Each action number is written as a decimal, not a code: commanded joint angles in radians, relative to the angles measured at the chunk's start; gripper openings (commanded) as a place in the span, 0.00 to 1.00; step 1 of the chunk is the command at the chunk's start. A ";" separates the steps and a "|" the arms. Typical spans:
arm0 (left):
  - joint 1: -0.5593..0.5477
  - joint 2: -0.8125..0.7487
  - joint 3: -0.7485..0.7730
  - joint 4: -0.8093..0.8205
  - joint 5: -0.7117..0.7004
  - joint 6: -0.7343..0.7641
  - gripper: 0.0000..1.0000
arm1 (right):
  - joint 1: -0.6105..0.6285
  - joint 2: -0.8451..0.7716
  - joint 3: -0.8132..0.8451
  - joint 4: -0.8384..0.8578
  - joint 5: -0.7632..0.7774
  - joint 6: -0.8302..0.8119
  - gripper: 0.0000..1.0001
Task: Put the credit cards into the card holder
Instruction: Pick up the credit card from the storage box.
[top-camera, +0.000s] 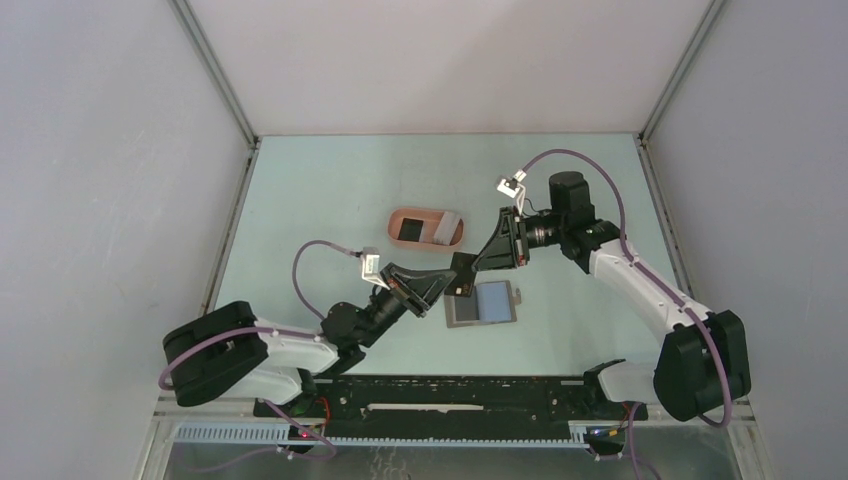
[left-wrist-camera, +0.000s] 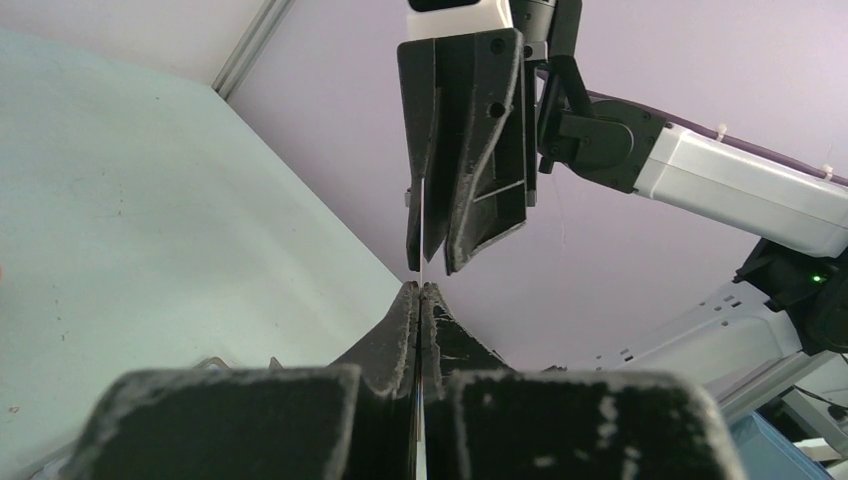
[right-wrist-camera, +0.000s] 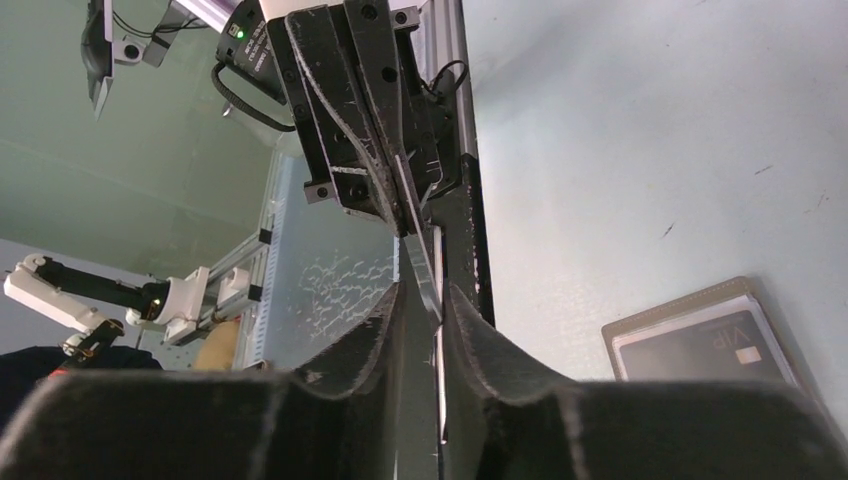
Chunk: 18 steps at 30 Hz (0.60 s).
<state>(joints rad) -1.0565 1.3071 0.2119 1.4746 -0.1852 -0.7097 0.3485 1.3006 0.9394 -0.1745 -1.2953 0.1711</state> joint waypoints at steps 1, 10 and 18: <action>-0.007 0.013 0.061 0.039 0.019 -0.007 0.00 | 0.002 0.010 -0.002 0.031 -0.021 0.016 0.21; -0.006 -0.023 0.013 0.038 -0.028 0.027 0.46 | -0.035 0.000 0.039 -0.189 0.014 -0.259 0.00; -0.002 -0.163 -0.102 -0.067 -0.049 0.102 0.66 | -0.067 0.054 0.061 -0.417 0.151 -0.435 0.00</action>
<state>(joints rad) -1.0580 1.2156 0.1593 1.4757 -0.2100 -0.6708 0.3004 1.3136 0.9585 -0.4637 -1.2221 -0.1539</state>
